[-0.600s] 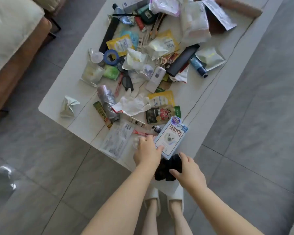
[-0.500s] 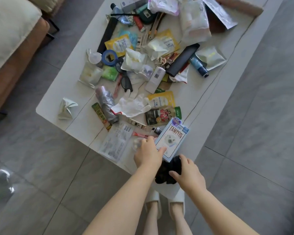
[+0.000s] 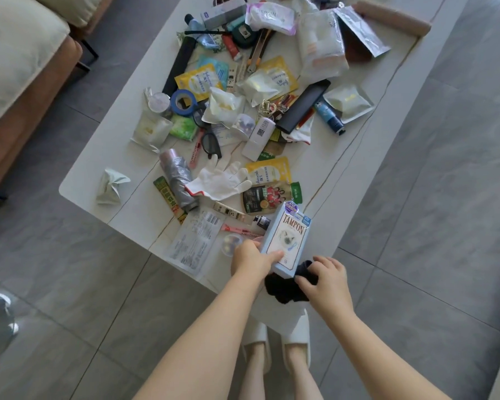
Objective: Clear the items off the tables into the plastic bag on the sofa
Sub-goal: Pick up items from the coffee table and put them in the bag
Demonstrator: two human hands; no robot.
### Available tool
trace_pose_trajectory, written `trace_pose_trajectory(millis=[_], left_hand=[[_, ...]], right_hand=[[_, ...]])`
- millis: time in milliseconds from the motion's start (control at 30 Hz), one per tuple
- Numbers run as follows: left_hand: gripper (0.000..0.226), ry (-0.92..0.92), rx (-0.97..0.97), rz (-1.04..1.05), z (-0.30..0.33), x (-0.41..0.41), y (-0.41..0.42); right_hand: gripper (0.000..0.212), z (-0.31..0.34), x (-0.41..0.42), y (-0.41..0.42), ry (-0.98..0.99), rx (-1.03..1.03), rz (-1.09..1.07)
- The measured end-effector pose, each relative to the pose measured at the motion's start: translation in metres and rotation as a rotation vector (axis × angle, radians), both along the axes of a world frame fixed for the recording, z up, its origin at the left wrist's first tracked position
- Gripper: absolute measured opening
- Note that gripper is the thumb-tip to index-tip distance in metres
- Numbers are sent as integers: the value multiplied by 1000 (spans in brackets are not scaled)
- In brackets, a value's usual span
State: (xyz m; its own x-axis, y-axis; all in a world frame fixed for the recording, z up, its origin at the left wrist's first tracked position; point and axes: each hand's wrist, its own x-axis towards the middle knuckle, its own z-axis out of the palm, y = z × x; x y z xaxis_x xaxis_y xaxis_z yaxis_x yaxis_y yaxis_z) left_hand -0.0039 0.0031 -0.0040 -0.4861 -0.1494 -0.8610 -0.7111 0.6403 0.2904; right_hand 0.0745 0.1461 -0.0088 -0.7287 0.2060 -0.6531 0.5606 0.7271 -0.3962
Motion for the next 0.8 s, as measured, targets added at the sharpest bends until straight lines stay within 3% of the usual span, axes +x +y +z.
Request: trace_pose_trajectory(millis=[133, 267, 467, 633, 800], left_hand=[[50, 1, 81, 135, 31, -2, -7], [44, 63, 123, 207, 73, -4, -20], [53, 158, 145, 354, 147, 2, -45], [52, 257, 179, 516, 217, 15, -72], [46, 327, 232, 673, 276, 32, -103]], right_hand=[[25, 38, -6, 9, 59, -158, -137], [35, 81, -16, 13, 131, -151, -131], [24, 150, -34, 1, 177, -319, -228], [60, 210, -52, -19, 106, -538, -283], [29, 255, -71, -41, -17, -634, -234]])
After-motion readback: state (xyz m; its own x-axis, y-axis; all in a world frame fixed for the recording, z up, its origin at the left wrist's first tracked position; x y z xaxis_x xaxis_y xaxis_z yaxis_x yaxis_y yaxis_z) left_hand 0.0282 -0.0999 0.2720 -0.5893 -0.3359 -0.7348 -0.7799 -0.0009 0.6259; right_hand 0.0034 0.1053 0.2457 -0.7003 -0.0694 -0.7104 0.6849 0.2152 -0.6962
